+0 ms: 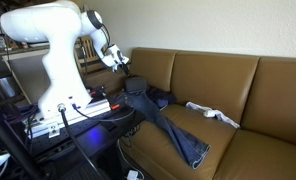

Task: Move the bag to the right

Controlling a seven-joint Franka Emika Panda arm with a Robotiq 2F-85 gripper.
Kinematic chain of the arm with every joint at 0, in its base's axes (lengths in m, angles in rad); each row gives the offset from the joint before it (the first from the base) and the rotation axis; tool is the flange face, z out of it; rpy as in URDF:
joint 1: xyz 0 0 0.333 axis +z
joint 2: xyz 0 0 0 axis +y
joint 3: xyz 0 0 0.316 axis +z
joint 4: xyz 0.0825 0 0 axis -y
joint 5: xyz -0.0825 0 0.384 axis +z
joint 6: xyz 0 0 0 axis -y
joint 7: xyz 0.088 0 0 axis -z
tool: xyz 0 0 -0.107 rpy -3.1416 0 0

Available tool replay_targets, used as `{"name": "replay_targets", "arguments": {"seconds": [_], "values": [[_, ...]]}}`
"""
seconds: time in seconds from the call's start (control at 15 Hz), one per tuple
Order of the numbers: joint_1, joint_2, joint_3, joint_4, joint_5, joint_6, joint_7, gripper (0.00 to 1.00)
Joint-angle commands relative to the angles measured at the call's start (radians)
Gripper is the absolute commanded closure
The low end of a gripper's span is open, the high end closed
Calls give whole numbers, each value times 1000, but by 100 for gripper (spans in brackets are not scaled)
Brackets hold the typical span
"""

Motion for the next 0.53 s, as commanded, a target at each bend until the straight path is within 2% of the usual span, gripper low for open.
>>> {"name": "replay_targets", "arguments": {"seconds": [0.0, 0.4, 0.47], "values": [[15, 87, -27, 94, 26, 13, 15, 0], [9, 159, -14, 182, 20, -19, 21, 0], [-3, 147, 19, 177, 27, -37, 4, 0]]}}
